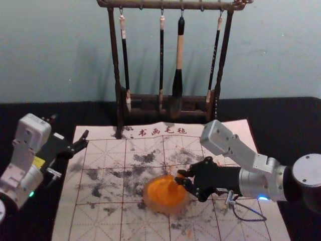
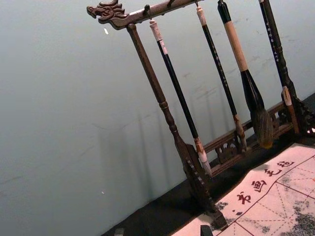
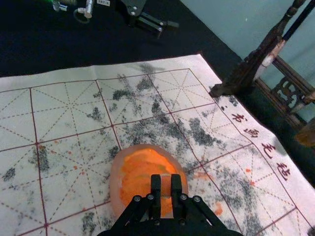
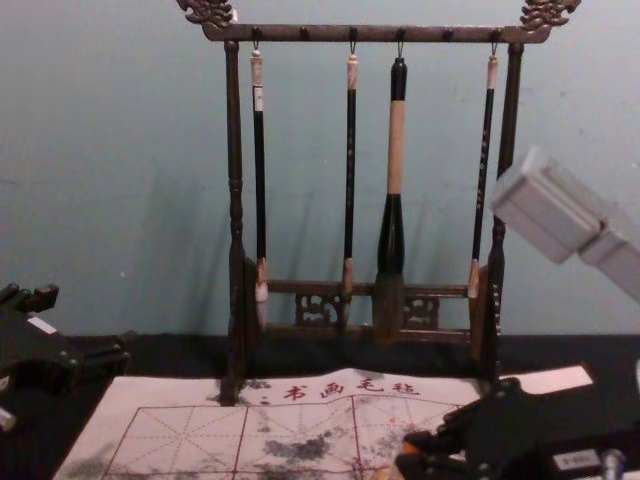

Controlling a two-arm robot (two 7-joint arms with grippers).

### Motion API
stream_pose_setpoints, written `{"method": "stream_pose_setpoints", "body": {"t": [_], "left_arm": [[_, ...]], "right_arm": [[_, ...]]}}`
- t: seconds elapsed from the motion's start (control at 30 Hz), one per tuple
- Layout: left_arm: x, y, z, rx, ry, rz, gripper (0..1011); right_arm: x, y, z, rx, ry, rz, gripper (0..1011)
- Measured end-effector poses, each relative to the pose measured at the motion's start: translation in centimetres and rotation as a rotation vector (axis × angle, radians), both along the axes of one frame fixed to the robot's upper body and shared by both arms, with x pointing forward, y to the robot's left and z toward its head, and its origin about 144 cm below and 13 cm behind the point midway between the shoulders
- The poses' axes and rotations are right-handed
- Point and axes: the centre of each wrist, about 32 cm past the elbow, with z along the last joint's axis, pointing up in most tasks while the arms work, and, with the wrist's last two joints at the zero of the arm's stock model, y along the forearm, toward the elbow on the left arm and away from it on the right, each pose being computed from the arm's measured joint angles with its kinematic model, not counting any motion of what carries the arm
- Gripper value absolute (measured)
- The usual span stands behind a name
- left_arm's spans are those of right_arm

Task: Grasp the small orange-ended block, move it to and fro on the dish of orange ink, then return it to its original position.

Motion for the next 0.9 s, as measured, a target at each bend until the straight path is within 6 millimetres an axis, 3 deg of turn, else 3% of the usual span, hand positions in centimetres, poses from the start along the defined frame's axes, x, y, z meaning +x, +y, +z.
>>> {"method": "stream_pose_setpoints", "body": {"t": [0.47,0.9], "left_arm": [[0.0,0.0,0.0,0.000,0.000,0.000,1001],[0.0,0.0,0.0,0.000,0.000,0.000,1001]], "right_arm": [[-1.2,-1.2,0.5,-0.003,0.014,-0.002,92],[-1.8,-1.0,0.6,0.015,0.035,0.028,92]]}}
